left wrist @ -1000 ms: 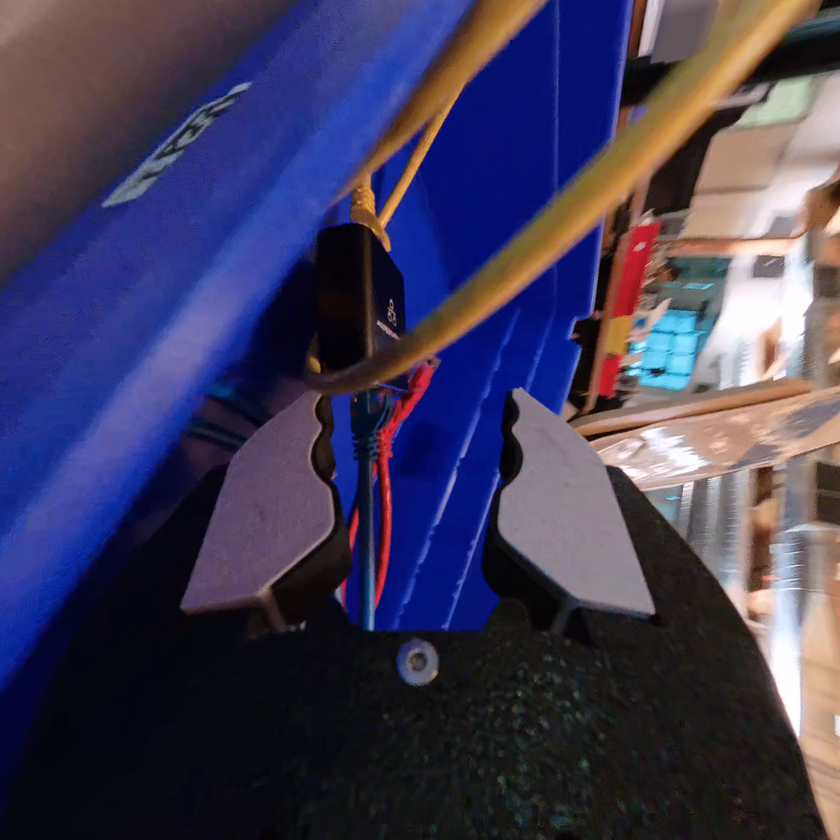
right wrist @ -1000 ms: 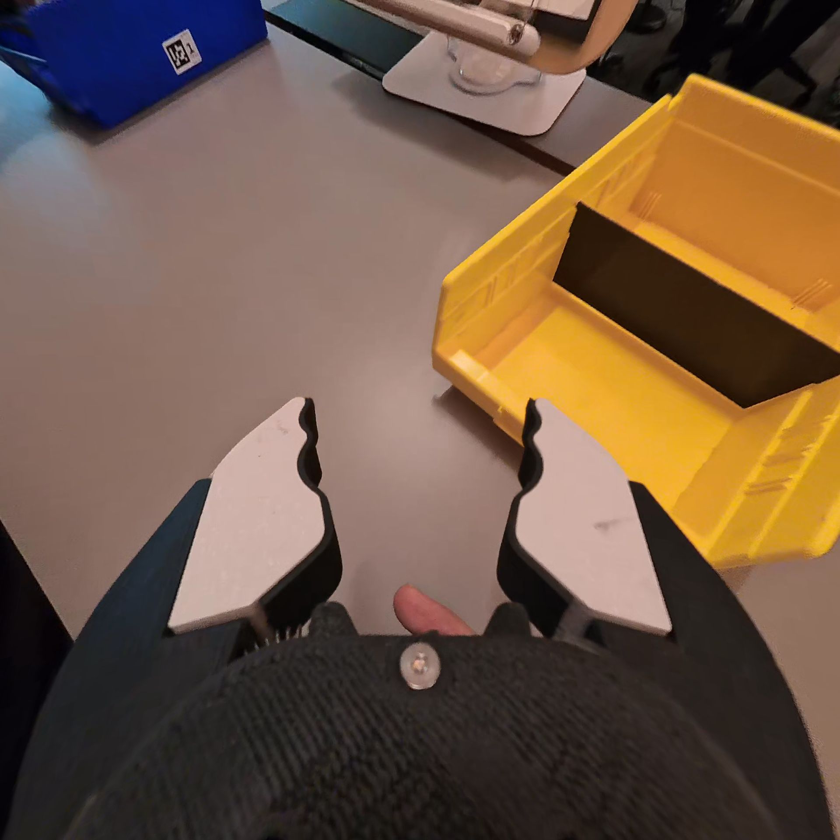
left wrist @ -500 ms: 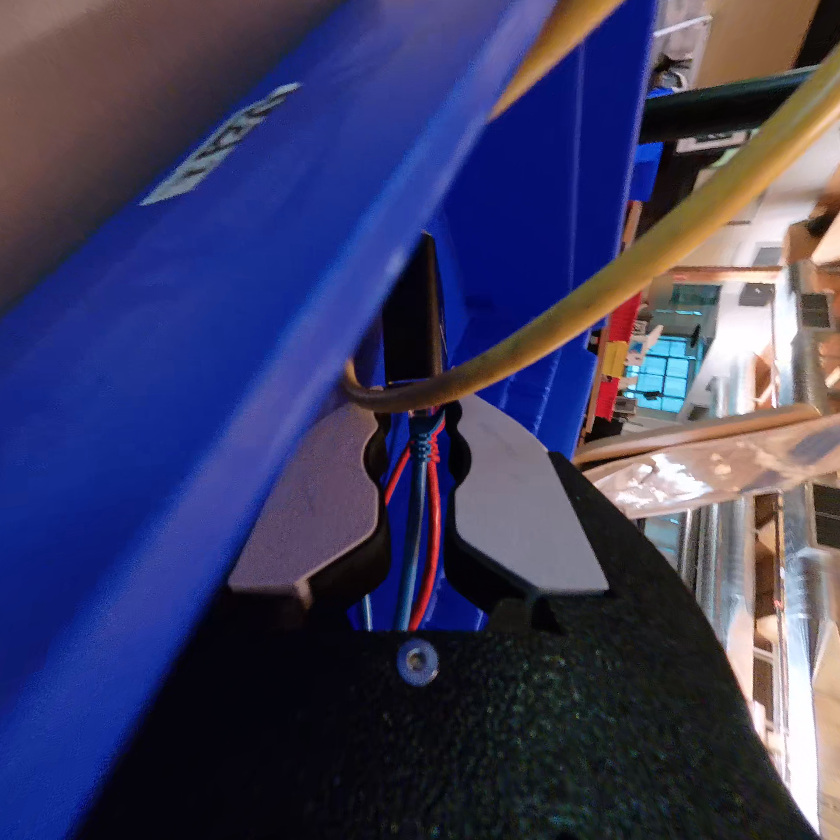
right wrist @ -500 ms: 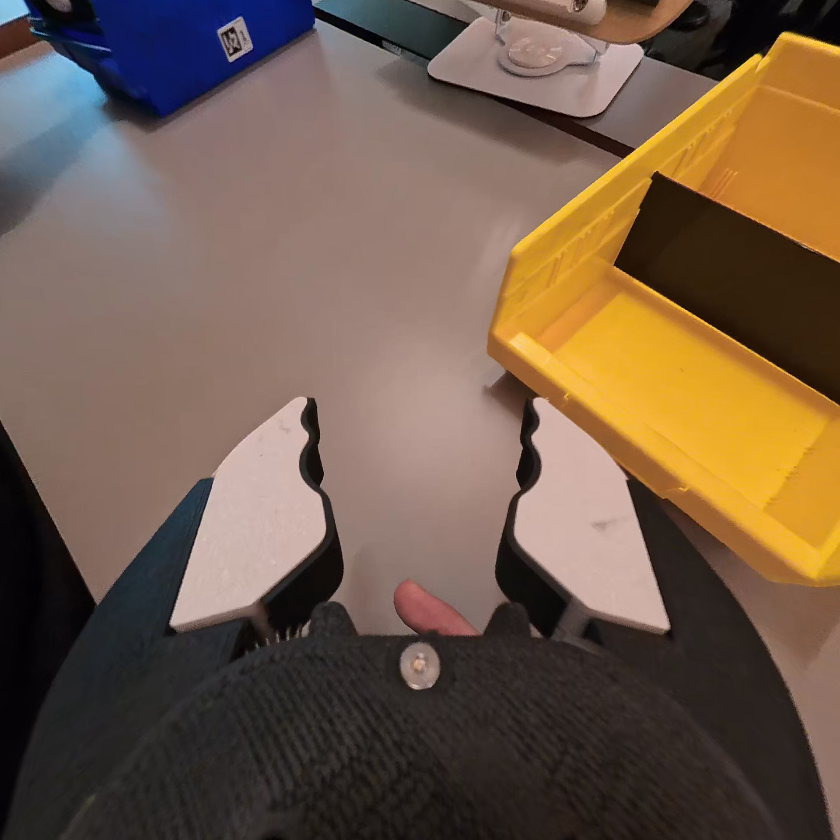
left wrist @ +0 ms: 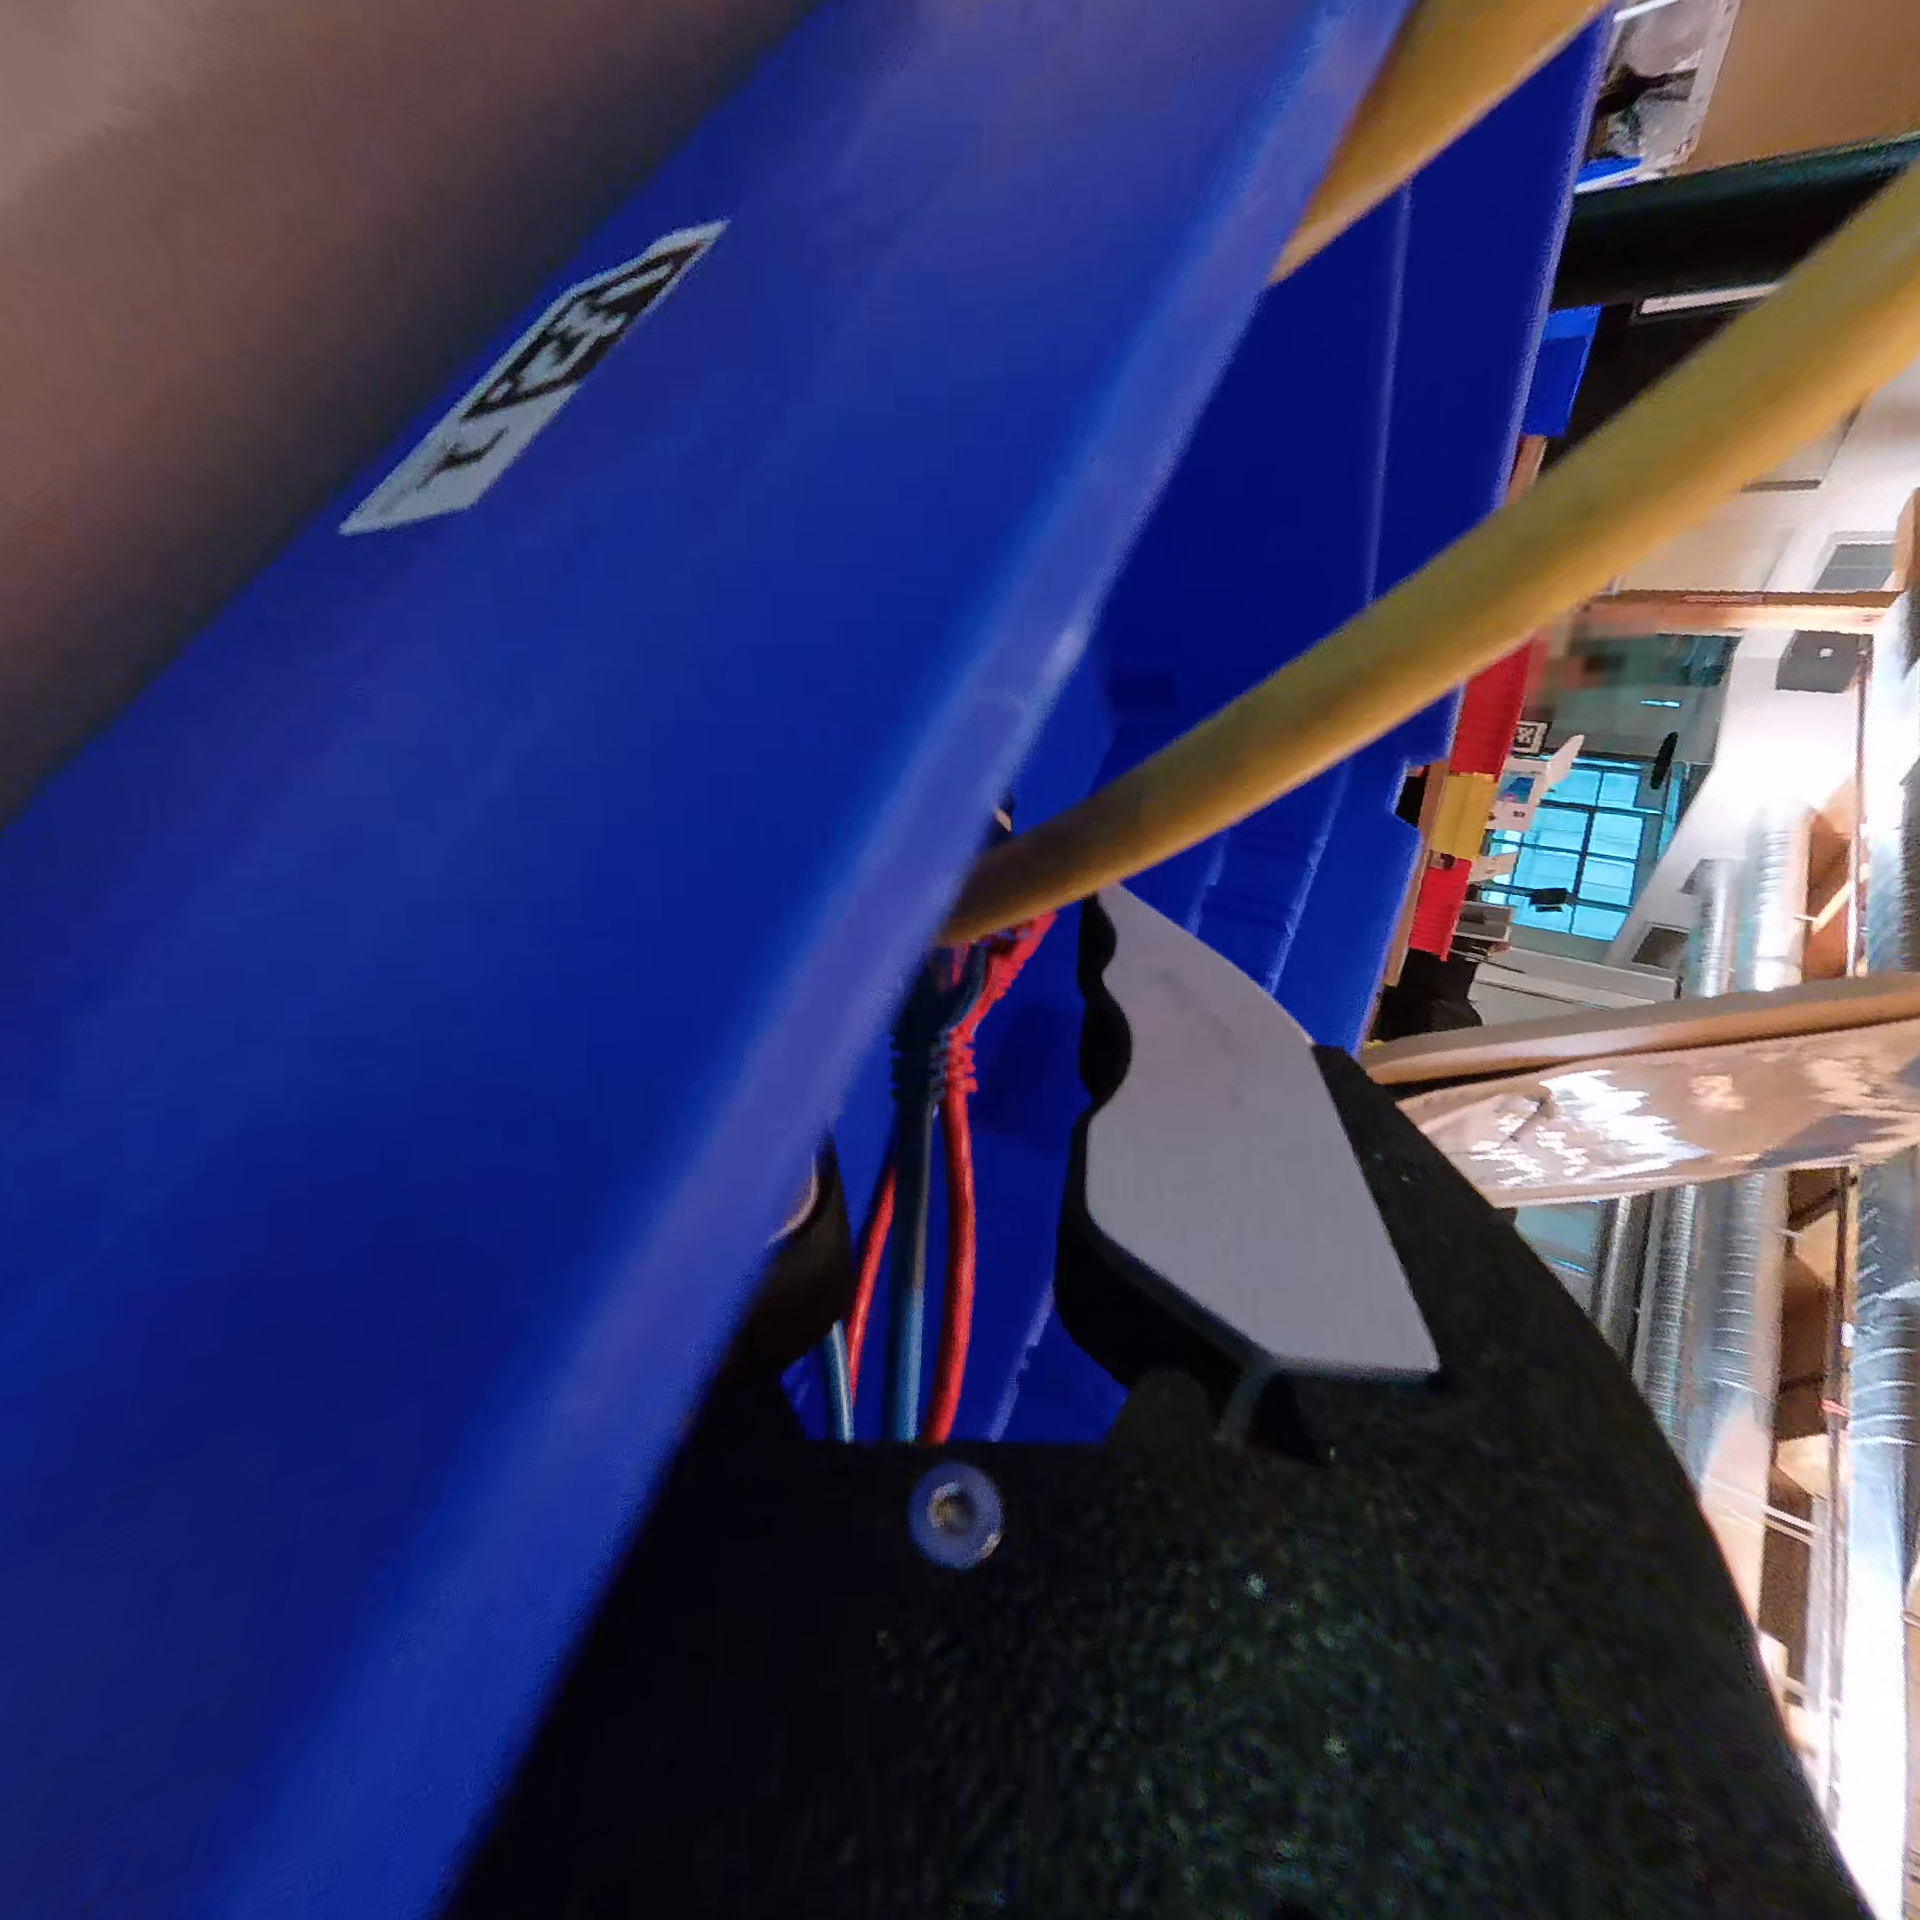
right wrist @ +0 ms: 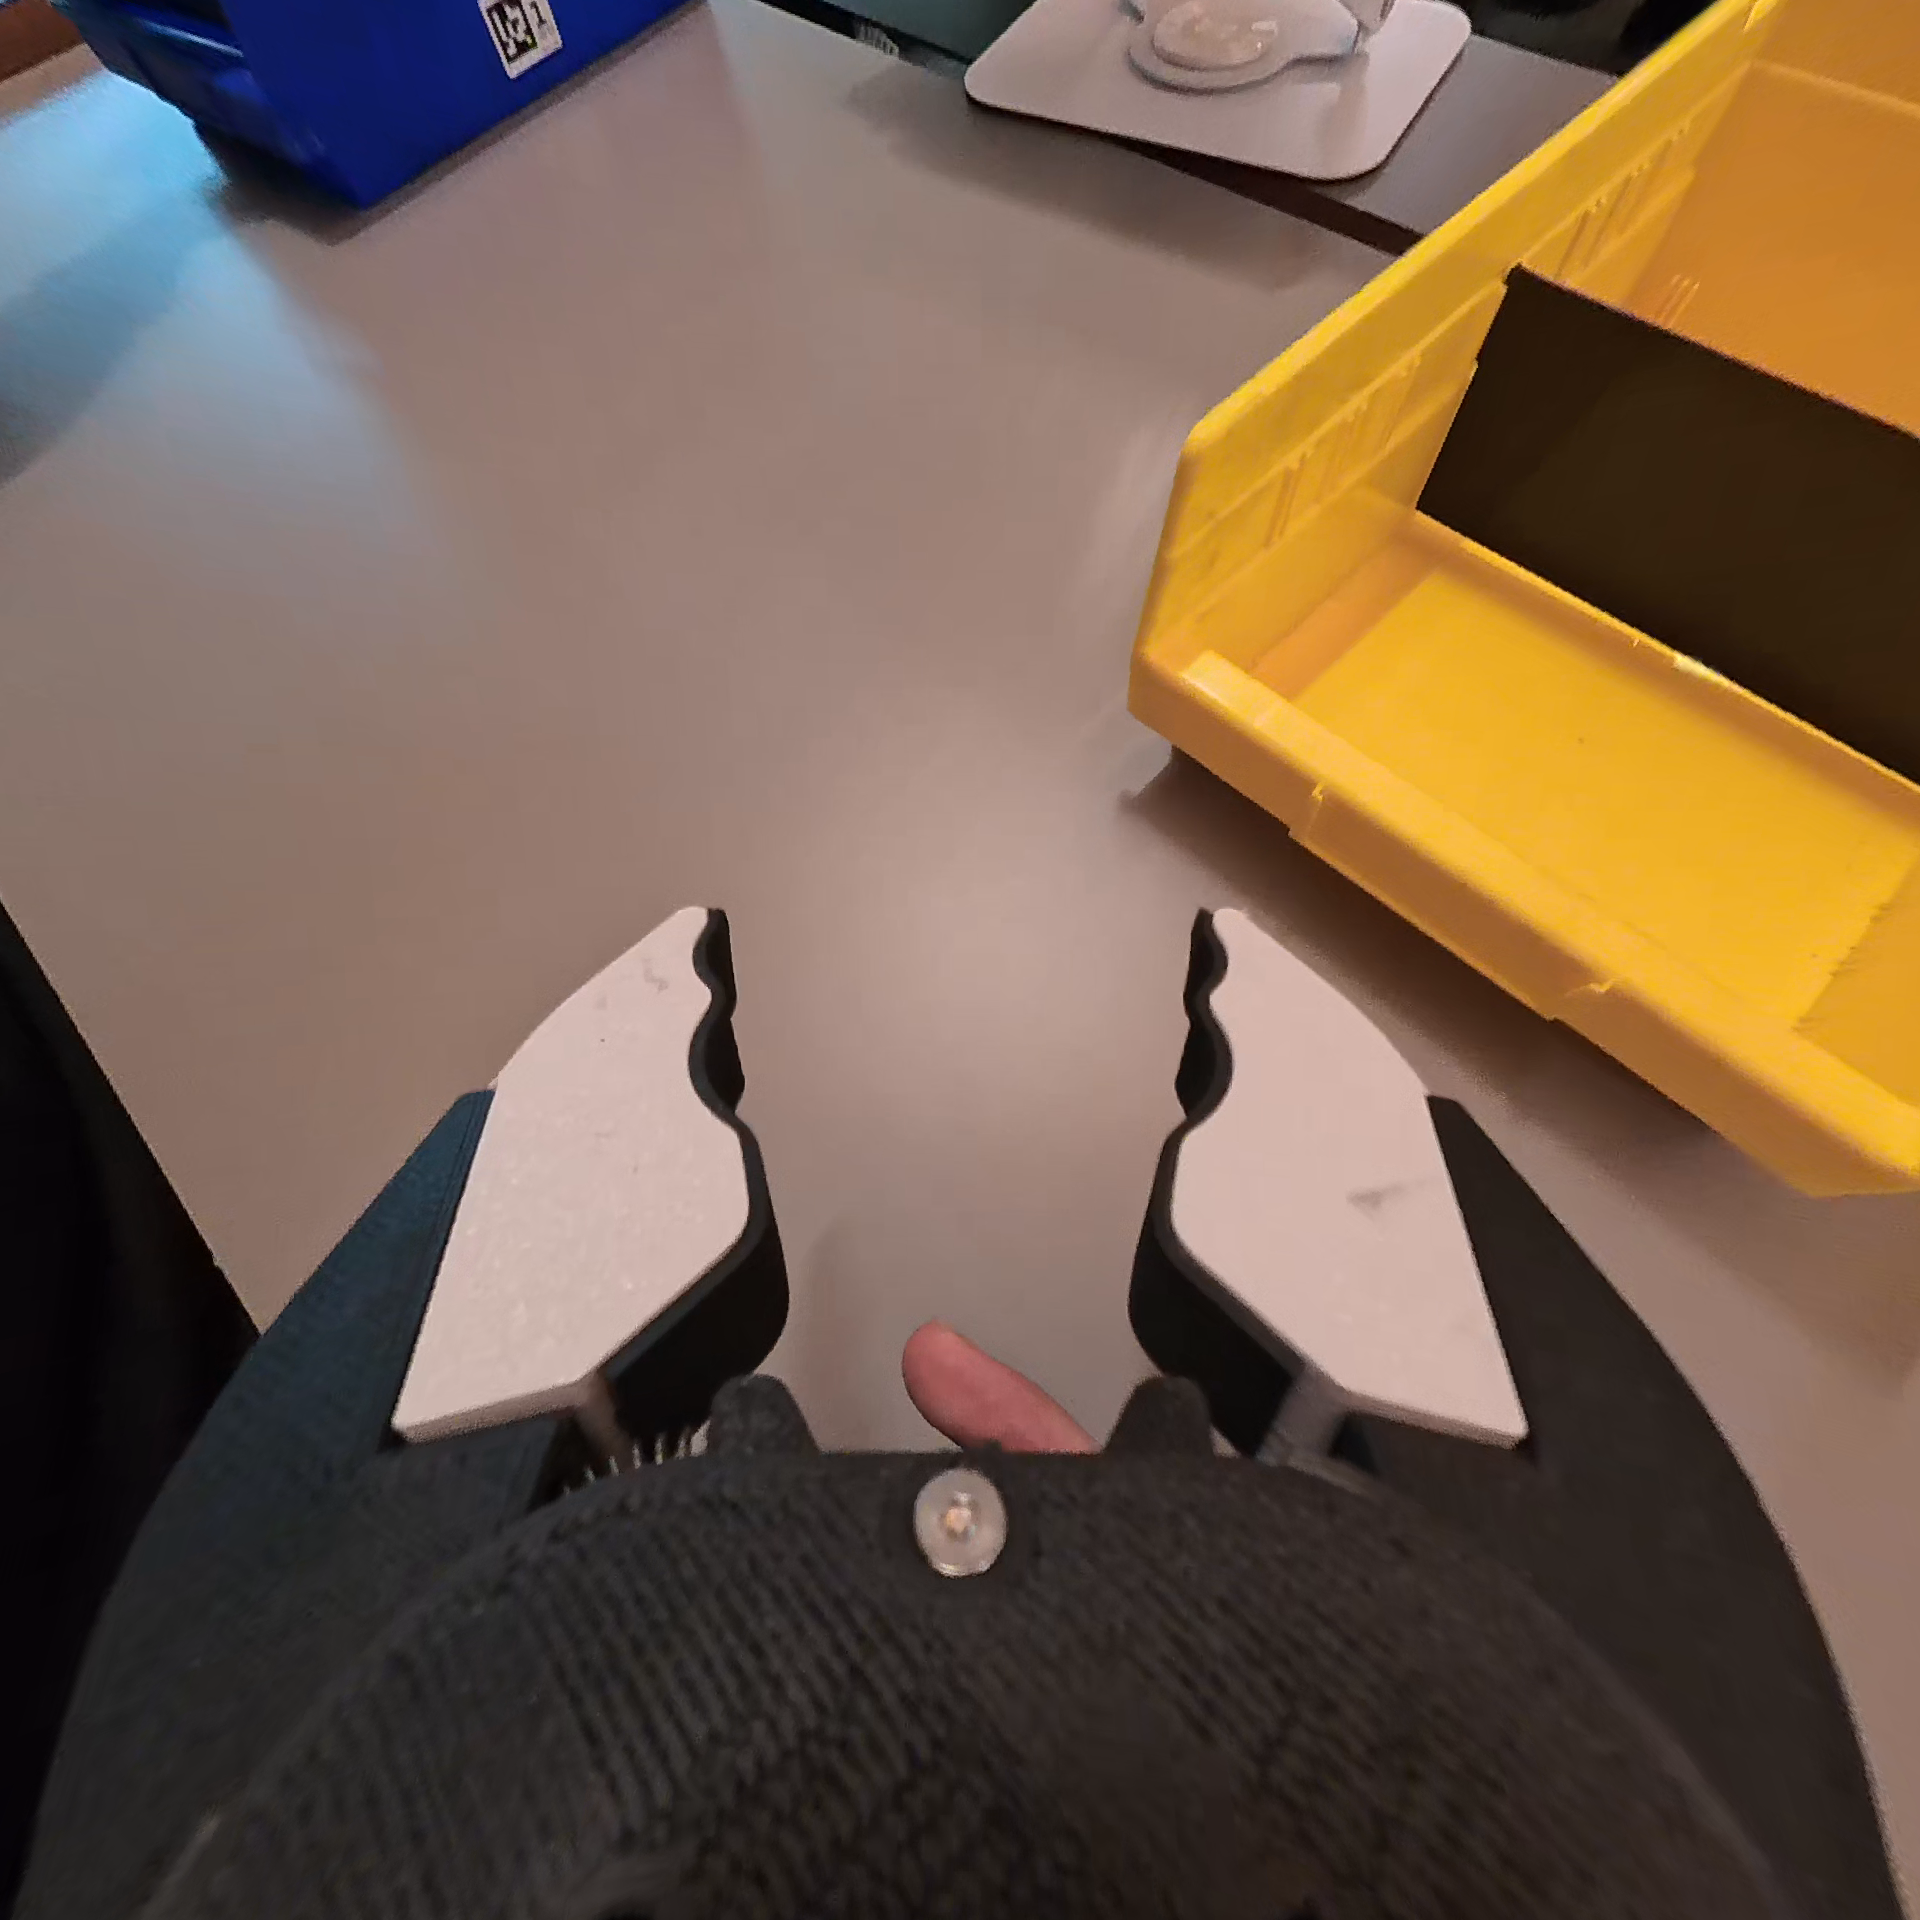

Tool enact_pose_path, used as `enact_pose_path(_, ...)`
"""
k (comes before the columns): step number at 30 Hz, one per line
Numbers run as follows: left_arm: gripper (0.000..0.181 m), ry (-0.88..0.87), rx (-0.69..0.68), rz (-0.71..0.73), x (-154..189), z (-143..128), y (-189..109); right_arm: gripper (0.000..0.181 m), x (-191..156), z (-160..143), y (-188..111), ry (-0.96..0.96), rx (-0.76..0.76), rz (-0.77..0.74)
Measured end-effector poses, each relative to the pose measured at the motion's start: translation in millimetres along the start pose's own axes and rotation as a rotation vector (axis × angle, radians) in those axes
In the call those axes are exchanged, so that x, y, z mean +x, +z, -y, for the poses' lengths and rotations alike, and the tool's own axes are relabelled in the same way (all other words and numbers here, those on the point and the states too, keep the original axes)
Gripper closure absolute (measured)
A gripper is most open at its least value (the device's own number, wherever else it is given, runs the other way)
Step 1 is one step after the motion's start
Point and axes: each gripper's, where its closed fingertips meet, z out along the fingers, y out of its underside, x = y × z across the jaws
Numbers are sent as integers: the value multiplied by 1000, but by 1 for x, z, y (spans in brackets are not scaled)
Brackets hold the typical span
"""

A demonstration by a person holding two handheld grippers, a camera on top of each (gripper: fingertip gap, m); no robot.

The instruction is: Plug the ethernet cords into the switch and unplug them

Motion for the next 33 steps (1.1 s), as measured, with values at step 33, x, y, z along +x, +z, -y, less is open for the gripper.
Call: enact_pose_path(33, 158, 1053, -423, -910, 303, -317, -188, 100, -165, 143, 16, -89, 467, 365)
